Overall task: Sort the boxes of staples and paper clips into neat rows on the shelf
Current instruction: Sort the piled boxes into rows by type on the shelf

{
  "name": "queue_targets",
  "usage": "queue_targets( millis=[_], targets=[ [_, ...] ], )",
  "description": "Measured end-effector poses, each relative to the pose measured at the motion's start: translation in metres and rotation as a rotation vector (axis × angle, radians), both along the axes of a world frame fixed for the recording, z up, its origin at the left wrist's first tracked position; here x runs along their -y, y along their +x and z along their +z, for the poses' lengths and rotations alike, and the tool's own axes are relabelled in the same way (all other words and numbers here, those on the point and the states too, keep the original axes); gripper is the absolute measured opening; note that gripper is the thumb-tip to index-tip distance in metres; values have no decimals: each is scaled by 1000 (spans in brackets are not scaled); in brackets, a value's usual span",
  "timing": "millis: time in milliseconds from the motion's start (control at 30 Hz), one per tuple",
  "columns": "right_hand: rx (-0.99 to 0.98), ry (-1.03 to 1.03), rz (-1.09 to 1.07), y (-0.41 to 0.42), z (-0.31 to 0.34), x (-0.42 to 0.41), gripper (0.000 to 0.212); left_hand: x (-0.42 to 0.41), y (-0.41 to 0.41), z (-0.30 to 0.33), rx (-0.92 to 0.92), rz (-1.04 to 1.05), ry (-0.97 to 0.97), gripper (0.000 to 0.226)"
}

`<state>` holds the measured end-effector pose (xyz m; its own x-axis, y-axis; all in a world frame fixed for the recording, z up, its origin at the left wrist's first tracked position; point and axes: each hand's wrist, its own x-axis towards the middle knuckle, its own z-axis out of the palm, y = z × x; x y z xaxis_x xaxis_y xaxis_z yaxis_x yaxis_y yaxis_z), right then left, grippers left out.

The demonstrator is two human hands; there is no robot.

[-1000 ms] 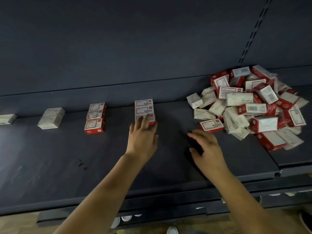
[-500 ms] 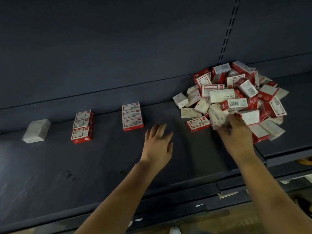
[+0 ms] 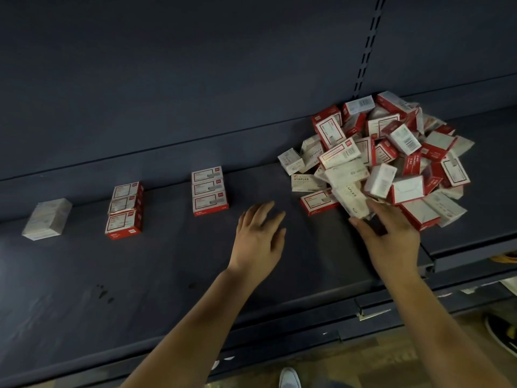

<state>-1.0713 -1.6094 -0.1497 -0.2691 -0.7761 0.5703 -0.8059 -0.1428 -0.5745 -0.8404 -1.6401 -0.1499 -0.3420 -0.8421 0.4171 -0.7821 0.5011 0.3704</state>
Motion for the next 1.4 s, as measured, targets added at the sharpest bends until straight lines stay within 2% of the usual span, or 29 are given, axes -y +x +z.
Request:
queue_targets(
  millis=[233, 733, 900, 1100, 1233, 1400],
  targets=[
    [90, 15, 117, 13, -3, -12, 40, -3, -2, -4, -61, -17, 4, 37],
    [116, 51, 415, 38, -1, -11, 44, -9, 18, 3, -89, 52, 71, 41],
    [198, 34, 515, 54, 9, -11, 50, -13, 25, 7, -174, -21, 105, 43],
    [201, 20, 623, 62, 19, -11, 49, -27, 39, 18, -277, -31, 98, 51],
    [163, 11, 679, 71, 21, -14, 50, -36, 49, 25, -324, -22, 129, 65],
    [149, 30, 740, 89, 27, -16, 49, -48, 66, 32, -342, -25, 133, 67]
  ],
)
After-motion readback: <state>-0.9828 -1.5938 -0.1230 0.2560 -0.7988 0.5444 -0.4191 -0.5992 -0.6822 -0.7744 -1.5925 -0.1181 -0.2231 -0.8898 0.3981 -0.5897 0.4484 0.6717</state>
